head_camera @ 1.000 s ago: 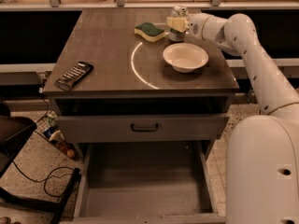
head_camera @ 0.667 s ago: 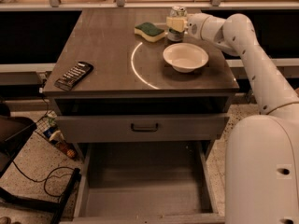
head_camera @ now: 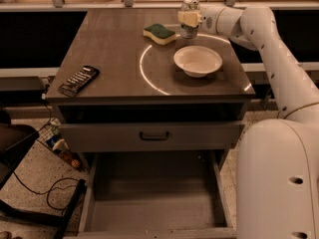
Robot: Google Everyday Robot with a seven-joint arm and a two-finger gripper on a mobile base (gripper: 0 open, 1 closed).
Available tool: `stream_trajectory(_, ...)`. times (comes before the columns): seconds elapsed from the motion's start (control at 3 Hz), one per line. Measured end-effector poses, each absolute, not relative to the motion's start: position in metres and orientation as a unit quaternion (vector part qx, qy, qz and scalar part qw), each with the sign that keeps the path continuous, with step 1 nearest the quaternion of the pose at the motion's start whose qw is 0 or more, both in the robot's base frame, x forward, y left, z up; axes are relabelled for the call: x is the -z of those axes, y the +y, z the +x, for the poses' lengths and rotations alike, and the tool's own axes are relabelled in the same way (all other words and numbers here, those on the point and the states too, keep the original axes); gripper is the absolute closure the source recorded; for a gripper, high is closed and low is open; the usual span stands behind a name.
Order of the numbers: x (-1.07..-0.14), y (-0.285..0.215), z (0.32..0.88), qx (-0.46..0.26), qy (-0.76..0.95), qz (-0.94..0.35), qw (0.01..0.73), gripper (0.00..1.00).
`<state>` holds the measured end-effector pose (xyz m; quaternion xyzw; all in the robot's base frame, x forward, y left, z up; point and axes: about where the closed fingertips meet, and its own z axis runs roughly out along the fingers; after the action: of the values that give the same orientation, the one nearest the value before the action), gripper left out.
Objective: Move 7up can near rxbar chocolate
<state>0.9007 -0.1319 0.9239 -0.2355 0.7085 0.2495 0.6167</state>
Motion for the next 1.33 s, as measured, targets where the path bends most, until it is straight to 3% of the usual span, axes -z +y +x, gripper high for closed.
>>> stream_trajectory(0.67, -0.998, -0.140, 0.872, -0.254, 0.700, -0.236, 0.624, 1.00)
stream_trajectory(1.33, -1.039, -0.102, 0.810, -0.262, 0.680, -0.274, 0.627, 1.00)
